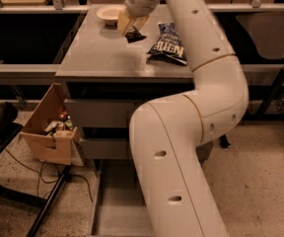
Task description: Place rxbar chocolate into bottom drawer
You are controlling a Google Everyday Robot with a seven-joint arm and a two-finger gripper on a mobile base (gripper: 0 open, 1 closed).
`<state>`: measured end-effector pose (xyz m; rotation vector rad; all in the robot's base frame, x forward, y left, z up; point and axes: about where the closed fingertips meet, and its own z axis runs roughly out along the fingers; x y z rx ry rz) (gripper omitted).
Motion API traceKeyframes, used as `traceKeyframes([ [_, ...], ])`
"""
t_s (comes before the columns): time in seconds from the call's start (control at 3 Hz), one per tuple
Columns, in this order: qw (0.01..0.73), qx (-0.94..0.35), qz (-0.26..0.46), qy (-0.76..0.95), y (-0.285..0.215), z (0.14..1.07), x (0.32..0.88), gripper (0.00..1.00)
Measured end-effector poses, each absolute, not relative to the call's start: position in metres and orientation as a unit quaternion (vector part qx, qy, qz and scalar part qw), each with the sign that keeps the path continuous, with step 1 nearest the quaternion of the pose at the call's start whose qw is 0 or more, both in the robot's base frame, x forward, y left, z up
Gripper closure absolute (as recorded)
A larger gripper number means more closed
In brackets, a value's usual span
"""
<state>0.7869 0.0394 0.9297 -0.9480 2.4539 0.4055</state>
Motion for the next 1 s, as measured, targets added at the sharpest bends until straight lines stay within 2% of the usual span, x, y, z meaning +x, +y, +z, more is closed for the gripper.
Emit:
traceKeyframes([
  [0.33,0.261,-0.295,0.196,0.898,-0.060,0.935,0.775,1.00],
  [0.67,0.260,-0.206,0.229,0.915,-0.168,0.873,0.763,1.00],
  [1.0,0.244,-0.131,0.228,0.934,-0.223,0.838,0.740,1.00],
])
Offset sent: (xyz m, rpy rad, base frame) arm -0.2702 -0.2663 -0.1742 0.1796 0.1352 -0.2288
